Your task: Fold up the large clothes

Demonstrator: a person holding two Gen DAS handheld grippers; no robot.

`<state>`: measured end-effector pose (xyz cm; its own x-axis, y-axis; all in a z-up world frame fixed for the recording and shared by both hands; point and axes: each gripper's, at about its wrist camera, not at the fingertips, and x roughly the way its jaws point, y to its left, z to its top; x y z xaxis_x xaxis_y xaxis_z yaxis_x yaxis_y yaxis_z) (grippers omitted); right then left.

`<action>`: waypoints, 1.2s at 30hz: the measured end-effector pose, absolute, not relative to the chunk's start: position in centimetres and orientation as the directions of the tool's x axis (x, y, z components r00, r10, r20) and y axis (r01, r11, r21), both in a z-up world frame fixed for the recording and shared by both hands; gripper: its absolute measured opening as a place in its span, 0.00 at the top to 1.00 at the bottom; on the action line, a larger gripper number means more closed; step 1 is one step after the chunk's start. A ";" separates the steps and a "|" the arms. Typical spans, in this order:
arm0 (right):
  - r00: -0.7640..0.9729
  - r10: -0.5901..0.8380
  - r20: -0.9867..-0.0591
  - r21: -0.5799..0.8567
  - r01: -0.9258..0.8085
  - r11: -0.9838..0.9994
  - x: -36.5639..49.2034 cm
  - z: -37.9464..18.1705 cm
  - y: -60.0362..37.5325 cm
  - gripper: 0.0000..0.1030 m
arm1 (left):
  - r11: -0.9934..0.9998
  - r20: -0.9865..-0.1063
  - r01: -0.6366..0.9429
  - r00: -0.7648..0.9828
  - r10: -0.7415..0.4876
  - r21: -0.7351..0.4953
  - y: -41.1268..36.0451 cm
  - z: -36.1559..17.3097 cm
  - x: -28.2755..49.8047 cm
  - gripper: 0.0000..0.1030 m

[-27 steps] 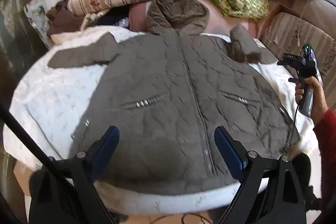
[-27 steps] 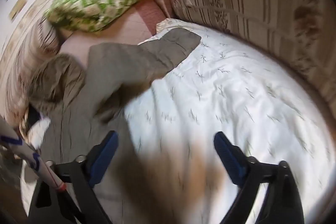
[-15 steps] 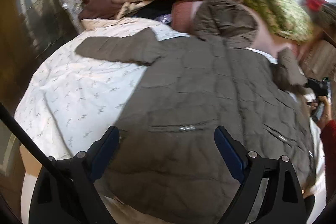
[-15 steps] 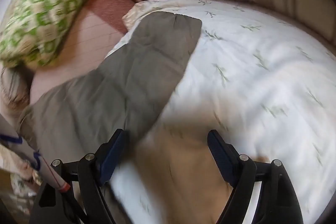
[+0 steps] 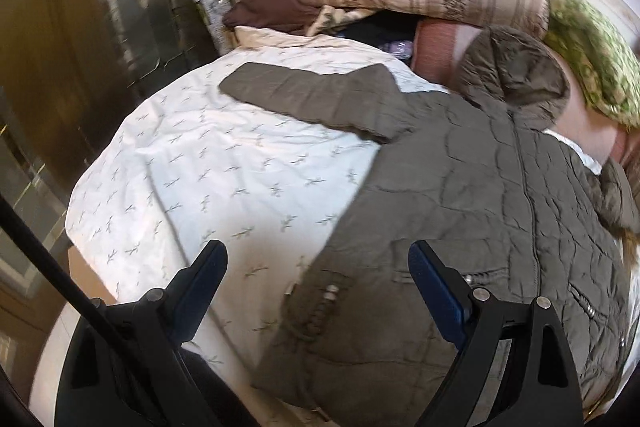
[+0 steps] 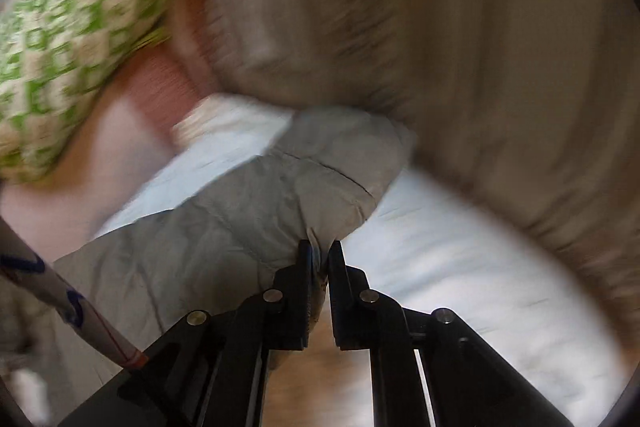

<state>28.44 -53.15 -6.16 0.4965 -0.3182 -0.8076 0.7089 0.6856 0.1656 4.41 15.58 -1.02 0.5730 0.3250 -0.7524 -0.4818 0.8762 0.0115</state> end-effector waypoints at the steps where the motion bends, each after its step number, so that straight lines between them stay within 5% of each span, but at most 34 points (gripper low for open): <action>1: 0.501 -0.297 -0.813 0.173 0.694 0.698 28.0 -6.0 -53.2 0.88 | 0.874 -0.753 -0.485 0.570 0.328 0.014 16.1 -1.2 4.2 0.11; 2: 0.511 -0.261 -0.819 0.186 0.667 0.722 26.8 -5.6 -52.8 0.86 | 0.872 -0.750 -0.489 0.571 0.334 0.017 16.6 -1.2 4.0 0.11; 4: 0.547 -0.212 -0.810 0.215 0.614 0.760 24.8 -4.8 -51.6 0.67 | 0.866 -0.751 -0.499 0.564 0.343 0.021 17.7 -1.4 3.4 0.11; 6: 0.594 -0.127 -0.794 0.264 0.525 0.809 20.9 -4.0 -48.9 0.32 | 0.866 -0.762 -0.499 0.552 0.339 0.024 18.9 -2.0 3.2 0.11; 11: 0.555 0.221 -0.802 0.430 0.280 0.858 12.2 -6.8 -42.3 0.27 | 0.888 -0.813 -0.459 0.526 0.247 -0.027 22.4 -4.3 4.0 0.11; 19: 0.494 0.312 -0.811 0.464 0.221 0.858 4.3 -11.4 -37.6 0.26 | 0.935 -0.860 -0.247 0.500 -0.103 -0.255 22.5 -9.4 7.0 0.11; 23: 0.494 0.370 -0.787 0.534 0.245 0.809 3.8 -12.6 -36.2 0.26 | 0.942 -0.871 -0.178 0.459 -0.178 -0.286 19.5 -11.1 7.1 0.12; 25: 0.492 0.363 -0.792 0.518 0.224 0.826 3.4 -12.4 -34.7 0.33 | 0.967 -0.893 -0.148 0.432 -0.128 -0.209 17.6 -11.6 7.1 0.39; 26: 0.478 0.367 -0.798 0.512 0.216 0.831 3.5 -12.5 -34.2 0.54 | 0.977 -0.901 -0.135 0.424 -0.096 -0.167 16.9 -11.5 7.1 0.45; 28: 0.476 0.340 -0.811 0.487 0.228 0.843 3.6 -12.0 -33.5 0.65 | 0.983 -0.895 -0.118 0.439 -0.074 -0.139 16.2 -10.5 6.6 0.65; 31: 0.488 0.349 -0.800 0.502 0.228 0.834 3.2 -11.1 -33.3 0.75 | 0.976 -0.883 -0.121 0.457 -0.106 -0.180 16.7 -8.6 5.0 0.70; 36: 0.490 0.326 -0.808 0.469 0.203 0.859 0.5 -10.0 -32.5 0.76 | 0.974 -0.887 -0.149 0.453 -0.084 -0.168 17.4 -8.3 2.4 0.66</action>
<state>0.48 -32.51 -9.99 0.4903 0.3256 -0.8085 0.2034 0.8592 0.4694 2.44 17.41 -8.31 0.4534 -0.0838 -0.8874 -0.1492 0.9744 -0.1683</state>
